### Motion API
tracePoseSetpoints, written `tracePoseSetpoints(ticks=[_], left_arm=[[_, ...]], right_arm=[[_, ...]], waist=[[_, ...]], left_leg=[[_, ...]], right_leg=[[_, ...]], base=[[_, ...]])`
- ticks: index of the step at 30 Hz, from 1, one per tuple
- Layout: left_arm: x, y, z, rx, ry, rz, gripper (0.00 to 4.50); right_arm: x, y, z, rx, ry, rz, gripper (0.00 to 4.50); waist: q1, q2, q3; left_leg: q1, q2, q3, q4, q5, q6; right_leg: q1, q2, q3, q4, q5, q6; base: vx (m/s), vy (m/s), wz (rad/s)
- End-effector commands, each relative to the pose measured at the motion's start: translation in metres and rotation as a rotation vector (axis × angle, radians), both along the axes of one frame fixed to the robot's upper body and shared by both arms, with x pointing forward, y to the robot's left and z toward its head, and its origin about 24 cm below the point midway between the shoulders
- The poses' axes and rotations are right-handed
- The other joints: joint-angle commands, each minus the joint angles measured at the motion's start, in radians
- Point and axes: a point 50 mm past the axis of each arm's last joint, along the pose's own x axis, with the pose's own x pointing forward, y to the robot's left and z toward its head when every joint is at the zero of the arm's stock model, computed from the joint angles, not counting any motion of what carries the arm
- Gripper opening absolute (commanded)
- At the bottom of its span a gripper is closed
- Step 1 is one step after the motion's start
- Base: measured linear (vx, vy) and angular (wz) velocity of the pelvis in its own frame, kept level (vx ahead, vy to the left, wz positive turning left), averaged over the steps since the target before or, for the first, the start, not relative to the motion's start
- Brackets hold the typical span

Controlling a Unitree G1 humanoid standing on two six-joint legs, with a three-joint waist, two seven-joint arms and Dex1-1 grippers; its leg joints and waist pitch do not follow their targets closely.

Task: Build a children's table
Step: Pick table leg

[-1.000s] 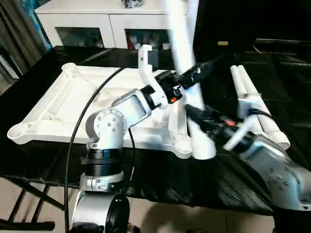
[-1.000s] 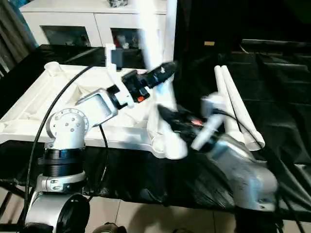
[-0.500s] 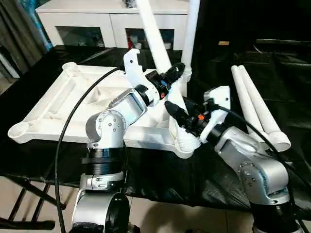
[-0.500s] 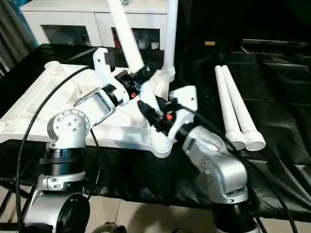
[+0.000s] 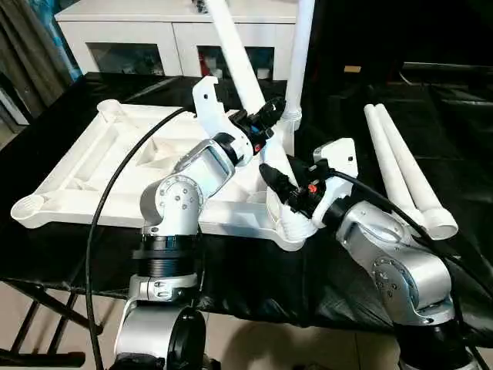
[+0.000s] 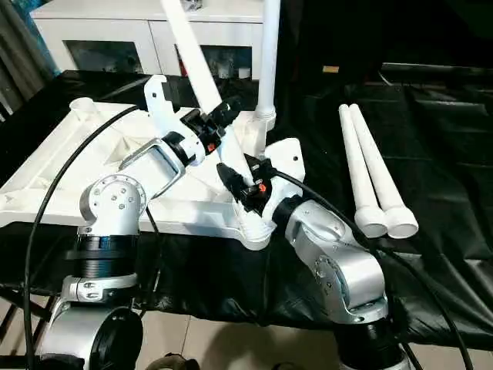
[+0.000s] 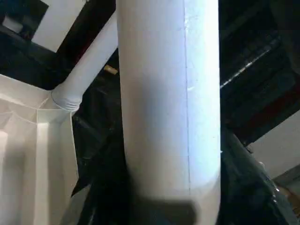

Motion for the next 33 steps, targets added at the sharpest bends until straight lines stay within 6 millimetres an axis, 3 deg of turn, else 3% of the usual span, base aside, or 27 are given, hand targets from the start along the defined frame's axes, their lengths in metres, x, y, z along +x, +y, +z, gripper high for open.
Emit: tracePoseSetpoints(ticks=[1,2,3,7,8,15,25,33], left_arm=[[-0.007,-0.023,-0.003,-0.059,0.02,-0.03,1.84],[-0.007,-0.022,-0.002,-0.049,0.009,-0.035,1.84],[-0.006,-0.021,-0.002,-0.043,0.001,-0.04,1.82],[-0.006,-0.016,0.004,-0.036,-0.056,-0.112,1.81],[-0.005,-0.015,0.006,-0.034,-0.074,-0.135,1.8],[-0.007,-0.013,0.019,-0.004,-0.189,-0.305,1.8],[-0.032,-0.022,0.043,-0.079,-0.36,-0.691,1.8],[-0.043,-0.021,0.044,-0.114,-0.398,-0.865,1.8]], right_arm=[[0.0,0.005,0.017,0.077,-0.044,0.07,2.58],[0.001,0.003,0.017,0.078,-0.039,0.07,2.58],[0.002,0.001,0.016,0.081,-0.034,0.07,2.86],[0.008,-0.018,0.01,0.101,0.023,0.09,3.0],[0.008,-0.023,0.009,0.104,0.036,0.108,3.27],[-0.001,-0.043,0.015,0.112,0.107,0.334,3.79],[-0.012,-0.048,0.013,0.055,0.195,0.555,3.81],[-0.02,-0.049,0.015,0.092,0.224,0.684,3.81]], waist=[[-0.001,-0.021,-0.082],[-0.001,-0.022,-0.082],[0.0,-0.02,-0.082],[0.003,-0.021,-0.083],[0.004,-0.021,-0.082],[0.008,-0.022,-0.084],[0.013,-0.023,-0.083],[0.015,-0.02,-0.081]], left_leg=[[0.017,0.034,-0.011,-0.058,-0.078,0.061],[0.018,0.035,-0.012,-0.059,-0.081,0.061],[0.019,0.035,-0.012,-0.06,-0.084,0.059],[0.021,0.034,-0.01,-0.058,-0.091,0.06],[0.019,0.033,-0.01,-0.057,-0.089,0.061],[0.019,0.034,-0.011,-0.055,-0.088,0.073],[0.021,0.036,-0.01,-0.054,-0.092,0.073],[0.023,0.037,-0.011,-0.054,-0.128,0.058]], right_leg=[[0.058,-0.069,0.042,-0.066,-0.201,-0.143],[0.058,-0.068,0.041,-0.065,-0.198,-0.145],[0.058,-0.068,0.041,-0.066,-0.198,-0.145],[0.059,-0.069,0.042,-0.067,-0.201,-0.146],[0.06,-0.069,0.042,-0.067,-0.201,-0.148],[0.066,-0.071,0.04,-0.066,-0.204,-0.161],[0.064,-0.074,0.039,-0.065,-0.225,-0.195],[0.062,-0.073,0.038,-0.068,-0.279,-0.182]], base=[[0.0,0.0,0.0],[0.0,0.0,0.0],[0.0,0.0,0.0],[0.0,0.0,0.0],[0.0,0.0,0.0],[0.0,0.0,0.0],[0.0,0.0,0.0],[0.0,0.0,0.0]])
